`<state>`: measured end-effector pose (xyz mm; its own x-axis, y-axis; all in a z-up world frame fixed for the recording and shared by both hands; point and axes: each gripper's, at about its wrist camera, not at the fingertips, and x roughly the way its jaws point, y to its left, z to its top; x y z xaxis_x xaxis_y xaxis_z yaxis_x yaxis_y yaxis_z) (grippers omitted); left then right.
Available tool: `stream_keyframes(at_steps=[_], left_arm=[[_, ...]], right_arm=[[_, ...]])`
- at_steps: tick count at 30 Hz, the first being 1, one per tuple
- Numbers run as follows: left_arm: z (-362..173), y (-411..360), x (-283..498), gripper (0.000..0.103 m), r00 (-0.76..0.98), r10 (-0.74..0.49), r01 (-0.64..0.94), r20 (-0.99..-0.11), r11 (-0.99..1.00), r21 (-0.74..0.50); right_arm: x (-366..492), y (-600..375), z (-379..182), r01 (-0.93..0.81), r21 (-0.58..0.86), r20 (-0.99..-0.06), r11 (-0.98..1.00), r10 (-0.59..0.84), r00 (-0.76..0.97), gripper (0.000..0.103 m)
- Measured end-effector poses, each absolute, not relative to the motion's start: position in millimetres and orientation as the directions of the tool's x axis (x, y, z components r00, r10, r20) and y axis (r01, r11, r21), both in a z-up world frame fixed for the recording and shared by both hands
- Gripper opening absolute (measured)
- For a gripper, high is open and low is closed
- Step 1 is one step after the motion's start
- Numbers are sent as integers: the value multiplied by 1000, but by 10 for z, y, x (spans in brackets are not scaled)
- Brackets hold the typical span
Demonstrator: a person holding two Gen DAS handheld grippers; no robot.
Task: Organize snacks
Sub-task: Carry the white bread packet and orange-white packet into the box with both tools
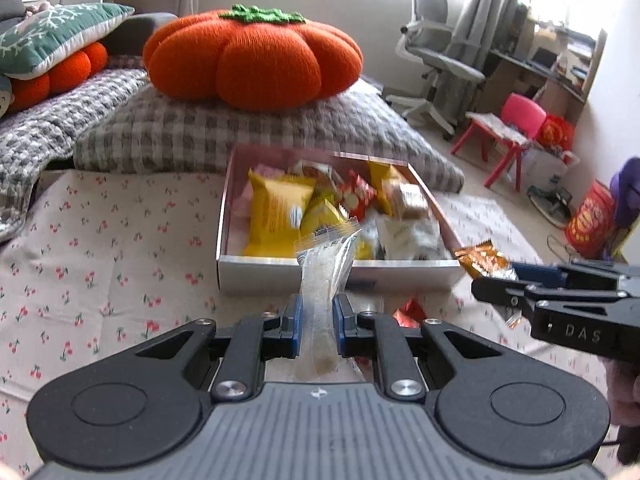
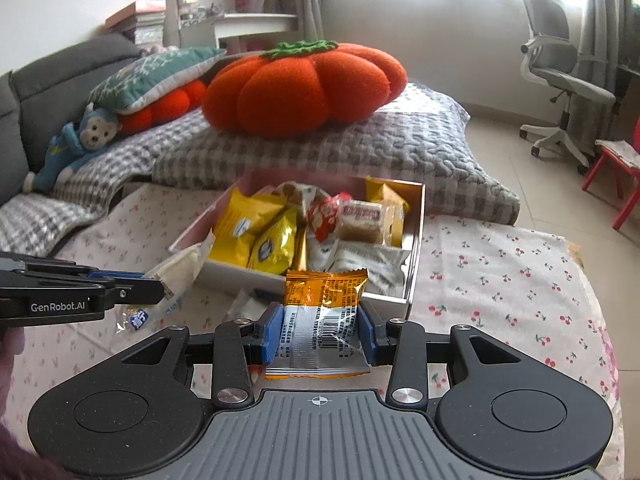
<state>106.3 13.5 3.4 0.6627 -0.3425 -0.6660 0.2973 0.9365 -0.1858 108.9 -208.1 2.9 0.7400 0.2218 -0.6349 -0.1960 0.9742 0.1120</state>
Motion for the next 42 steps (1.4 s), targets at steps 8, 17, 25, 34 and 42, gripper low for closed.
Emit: stream_keyframes(at_steps=[8, 17, 25, 34, 42], left_arm=[[3, 73, 1401, 14, 670, -344, 279, -658, 938, -206], [-108, 48, 1788, 14, 650, -384, 237, -656, 922, -305], [-159, 70, 1961, 14, 658, -418, 230, -626, 904, -361], [-220, 168, 2038, 15, 656, -451, 247, -606, 886, -393], [-280, 184, 2071, 16, 661, -463, 260, -590, 880, -398]], right_arm=[[1374, -2215, 61, -157, 198, -625, 967, 248, 740, 38], [1764, -2154, -19, -111, 267, -640, 957, 262, 723, 38], [1978, -1951, -90, -122, 260, -652, 958, 267, 710, 38], [2140, -1895, -254, -78, 251, -671, 965, 231, 704, 38], [2230, -1932, -264, -45, 256, -663, 966, 210, 719, 38]])
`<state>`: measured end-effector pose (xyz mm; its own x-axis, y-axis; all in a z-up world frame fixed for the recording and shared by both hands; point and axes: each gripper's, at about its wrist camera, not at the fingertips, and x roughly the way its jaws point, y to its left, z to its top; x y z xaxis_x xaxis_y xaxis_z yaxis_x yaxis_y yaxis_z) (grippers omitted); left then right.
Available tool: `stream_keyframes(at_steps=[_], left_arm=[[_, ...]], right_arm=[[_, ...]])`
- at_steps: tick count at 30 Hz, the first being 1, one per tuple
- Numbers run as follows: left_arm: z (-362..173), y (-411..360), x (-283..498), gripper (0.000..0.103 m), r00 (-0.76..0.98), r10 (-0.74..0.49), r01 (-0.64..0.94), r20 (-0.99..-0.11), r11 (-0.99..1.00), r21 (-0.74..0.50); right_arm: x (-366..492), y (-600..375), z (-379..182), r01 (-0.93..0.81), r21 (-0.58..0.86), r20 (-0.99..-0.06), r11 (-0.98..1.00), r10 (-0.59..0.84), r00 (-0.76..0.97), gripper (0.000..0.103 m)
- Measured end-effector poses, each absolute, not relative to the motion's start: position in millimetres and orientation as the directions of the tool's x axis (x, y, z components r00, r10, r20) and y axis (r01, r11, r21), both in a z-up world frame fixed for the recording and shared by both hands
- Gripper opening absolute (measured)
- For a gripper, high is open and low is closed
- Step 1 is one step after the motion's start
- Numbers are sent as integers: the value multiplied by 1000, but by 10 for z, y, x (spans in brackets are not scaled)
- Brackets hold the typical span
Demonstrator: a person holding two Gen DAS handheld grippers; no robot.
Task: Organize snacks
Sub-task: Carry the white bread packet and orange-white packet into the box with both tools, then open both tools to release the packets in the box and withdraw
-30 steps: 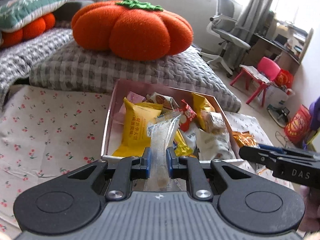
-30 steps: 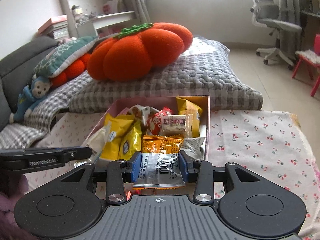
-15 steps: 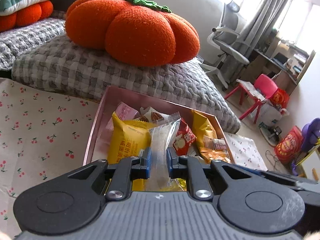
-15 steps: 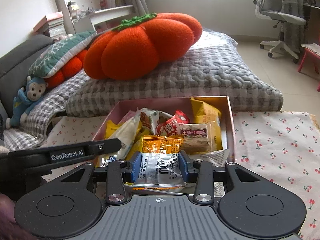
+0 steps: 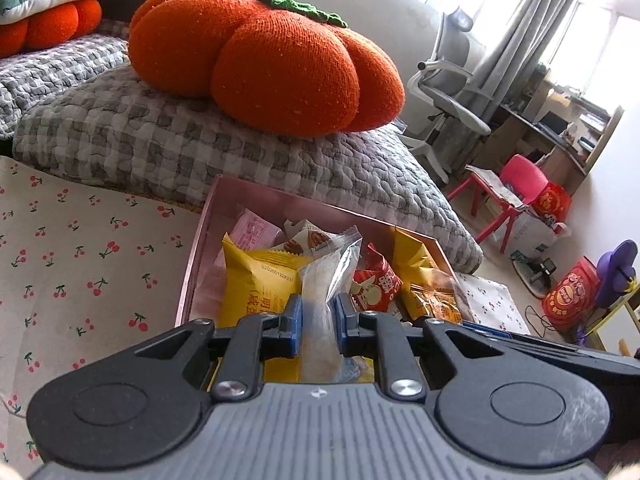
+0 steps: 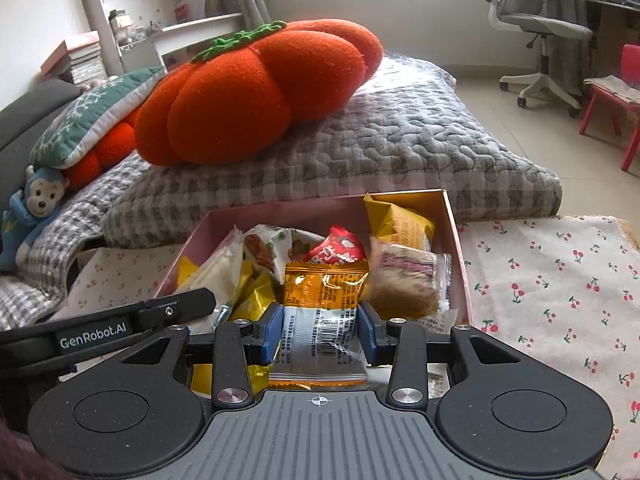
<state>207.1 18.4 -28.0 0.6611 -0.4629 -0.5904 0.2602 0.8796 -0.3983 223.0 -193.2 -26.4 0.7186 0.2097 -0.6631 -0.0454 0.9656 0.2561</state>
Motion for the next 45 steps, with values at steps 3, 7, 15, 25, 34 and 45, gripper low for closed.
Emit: stream_keyframes(at_steps=[3, 7, 15, 25, 34, 45], left_arm=[[-296, 222, 2072, 16, 658, -482, 266, -579, 868, -419], [-298, 235, 2062, 20, 654, -491, 273, -575, 862, -427], [-267, 170, 2013, 26, 656, -489, 293, -575, 867, -403], [-159, 55, 1920, 48, 660, -479, 320, -579, 877, -360], [-25, 34, 1784, 76, 665, -419, 331, -618, 908, -258], [-56, 98, 1494, 96, 648, -336, 328, -683, 933, -147]], right_arm=[[2231, -1947, -264, -40, 258, -662, 965, 207, 720, 38], [2205, -1976, -237, -43, 282, -652, 959, 224, 724, 42], [2173, -2011, -168, -44, 305, -649, 951, 241, 721, 44], [2050, -2042, -94, -57, 283, -656, 957, 237, 717, 57], [1808, -2122, -29, -77, 248, -663, 966, 227, 713, 77], [1385, -2077, -132, -117, 207, -683, 971, 229, 694, 90]])
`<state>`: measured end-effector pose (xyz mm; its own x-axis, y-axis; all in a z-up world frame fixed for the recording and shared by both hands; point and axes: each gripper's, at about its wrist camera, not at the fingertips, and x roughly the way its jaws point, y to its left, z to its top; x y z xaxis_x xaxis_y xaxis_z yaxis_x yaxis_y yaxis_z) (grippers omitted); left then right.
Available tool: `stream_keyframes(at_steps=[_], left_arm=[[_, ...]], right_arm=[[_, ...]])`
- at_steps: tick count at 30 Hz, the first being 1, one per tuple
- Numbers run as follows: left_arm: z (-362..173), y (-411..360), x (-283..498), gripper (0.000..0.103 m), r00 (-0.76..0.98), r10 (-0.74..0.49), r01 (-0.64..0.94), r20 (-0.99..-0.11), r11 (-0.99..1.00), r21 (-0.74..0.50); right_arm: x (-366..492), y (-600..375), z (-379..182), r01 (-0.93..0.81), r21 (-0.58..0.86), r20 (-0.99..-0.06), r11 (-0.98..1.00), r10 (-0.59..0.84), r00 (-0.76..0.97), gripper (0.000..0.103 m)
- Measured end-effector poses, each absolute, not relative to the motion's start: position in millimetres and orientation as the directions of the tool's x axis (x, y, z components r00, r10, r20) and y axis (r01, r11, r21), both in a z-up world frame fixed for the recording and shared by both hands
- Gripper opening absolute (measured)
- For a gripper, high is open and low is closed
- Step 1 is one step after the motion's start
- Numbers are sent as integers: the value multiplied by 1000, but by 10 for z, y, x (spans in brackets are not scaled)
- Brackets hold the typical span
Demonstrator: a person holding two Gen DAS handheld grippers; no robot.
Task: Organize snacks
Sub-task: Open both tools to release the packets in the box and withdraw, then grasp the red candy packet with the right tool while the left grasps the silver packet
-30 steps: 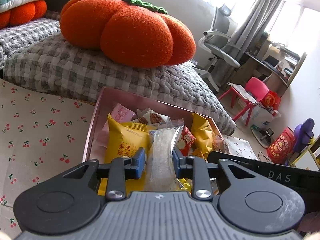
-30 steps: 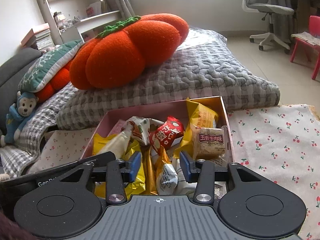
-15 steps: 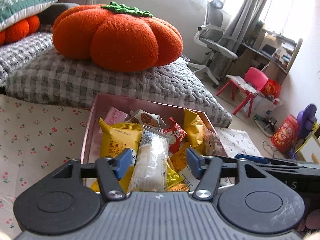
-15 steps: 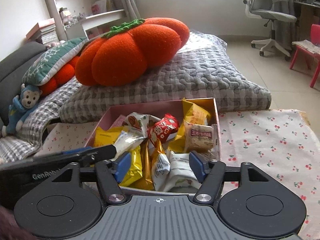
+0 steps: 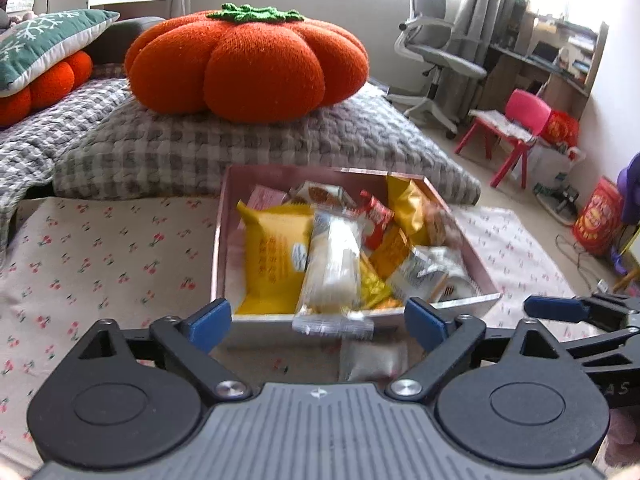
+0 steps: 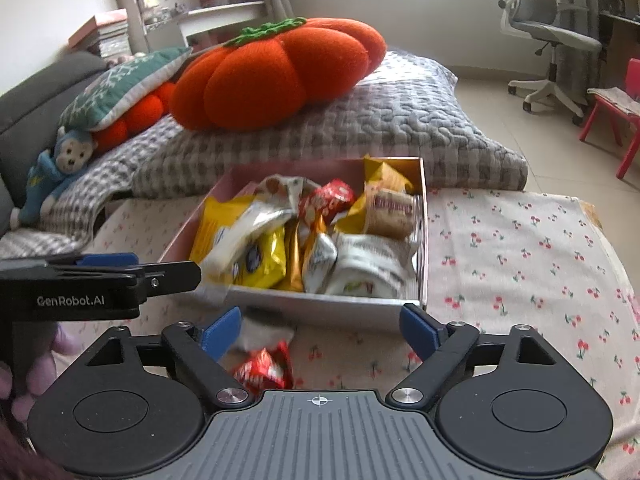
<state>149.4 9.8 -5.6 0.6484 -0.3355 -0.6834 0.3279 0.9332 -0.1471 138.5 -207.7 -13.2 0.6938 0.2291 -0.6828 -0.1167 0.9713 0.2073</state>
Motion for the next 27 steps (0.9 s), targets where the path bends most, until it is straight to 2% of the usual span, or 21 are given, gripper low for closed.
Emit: stream_keyframes(at_steps=[4, 9, 17, 27], left_arm=[[-79, 128, 1383, 101, 645, -301, 328, -702, 939, -101], [-157, 219, 1294, 102, 647, -269, 322, -714, 945, -65], [-311, 406, 1316, 102, 638, -280, 287, -717, 951, -116], [-437, 414, 1336, 102, 641, -298, 319, -707, 942, -107]], right_arm=[[1240, -2067, -166, -130, 200, -677, 971, 232, 699, 94], [1107, -2052, -256, -128, 186, -673, 974, 221, 706, 96], [1005, -1946, -375, -183, 137, -666, 974, 227, 711, 96], [1063, -1708, -517, -256, 111, -644, 960, 265, 717, 95]])
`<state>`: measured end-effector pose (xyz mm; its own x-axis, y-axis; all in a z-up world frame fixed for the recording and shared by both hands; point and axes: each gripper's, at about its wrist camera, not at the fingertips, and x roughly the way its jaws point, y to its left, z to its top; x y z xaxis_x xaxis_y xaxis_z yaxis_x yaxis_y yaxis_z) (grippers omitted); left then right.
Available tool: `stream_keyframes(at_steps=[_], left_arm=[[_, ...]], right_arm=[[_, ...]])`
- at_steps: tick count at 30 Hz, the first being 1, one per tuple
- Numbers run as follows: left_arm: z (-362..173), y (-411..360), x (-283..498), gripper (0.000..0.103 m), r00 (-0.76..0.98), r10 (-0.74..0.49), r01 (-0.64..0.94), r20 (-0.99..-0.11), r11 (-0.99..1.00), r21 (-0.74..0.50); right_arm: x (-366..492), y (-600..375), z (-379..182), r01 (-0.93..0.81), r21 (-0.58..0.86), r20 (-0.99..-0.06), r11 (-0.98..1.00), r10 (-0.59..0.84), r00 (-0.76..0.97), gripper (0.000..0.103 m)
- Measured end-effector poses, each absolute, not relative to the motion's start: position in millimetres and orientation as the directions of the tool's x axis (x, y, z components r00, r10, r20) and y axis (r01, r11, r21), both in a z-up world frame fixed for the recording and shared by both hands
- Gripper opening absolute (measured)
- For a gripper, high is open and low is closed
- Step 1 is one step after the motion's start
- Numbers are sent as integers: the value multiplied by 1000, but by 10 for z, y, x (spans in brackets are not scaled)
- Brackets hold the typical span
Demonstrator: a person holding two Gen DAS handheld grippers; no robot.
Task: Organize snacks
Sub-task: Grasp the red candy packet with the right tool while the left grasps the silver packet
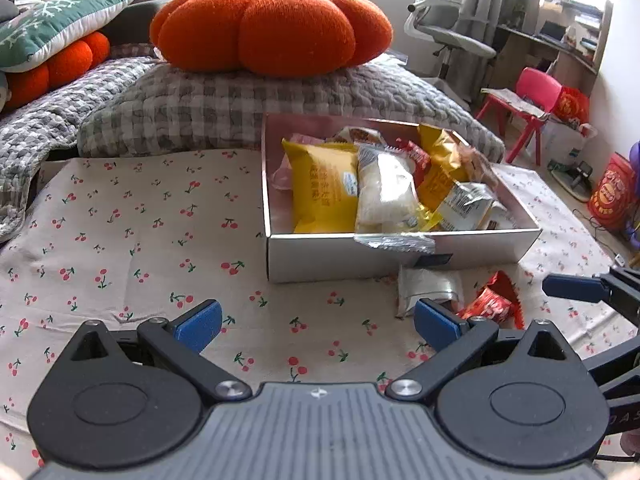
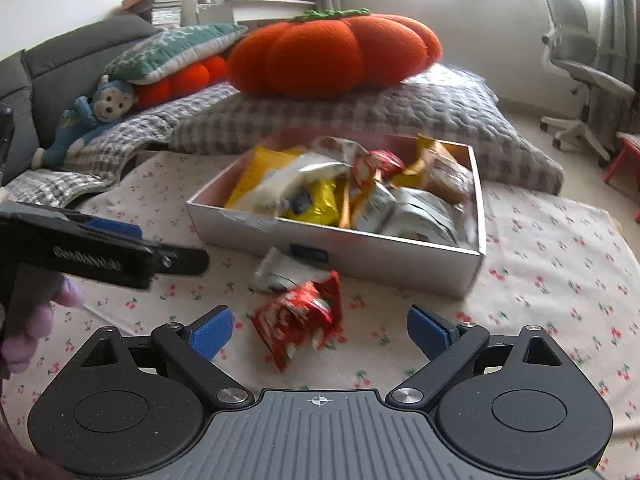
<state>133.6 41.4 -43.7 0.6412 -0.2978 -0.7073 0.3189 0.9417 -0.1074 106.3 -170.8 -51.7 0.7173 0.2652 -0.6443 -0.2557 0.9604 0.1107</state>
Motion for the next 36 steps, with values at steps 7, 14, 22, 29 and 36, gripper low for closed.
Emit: stream_keyframes(at_steps=[7, 14, 22, 29, 36], left_arm=[[-512, 477, 1342, 102, 630, -284, 310, -723, 945, -100], [-549, 435, 1330, 102, 620, -298, 327, -725, 939, -107], [-604, 225, 1235, 102, 613, -336, 379, -715, 919, -108], [-652, -43, 1280, 101, 628, -364, 386, -688, 913, -130], [-723, -189, 1385, 90, 650, -353, 378, -673, 918, -117]], right_arm=[[1179, -1553, -618, -278, 86, -655, 957, 265, 708, 75], [1212, -1637, -611, -294, 157, -666, 943, 321, 673, 36], [1121, -1868, -495, -255, 127, -681, 958, 272, 680, 35], [1093, -2180, -518, -198, 158, -704, 967, 251, 665, 35], [1098, -2320, -551, -177, 162, -711, 971, 240, 661, 36]])
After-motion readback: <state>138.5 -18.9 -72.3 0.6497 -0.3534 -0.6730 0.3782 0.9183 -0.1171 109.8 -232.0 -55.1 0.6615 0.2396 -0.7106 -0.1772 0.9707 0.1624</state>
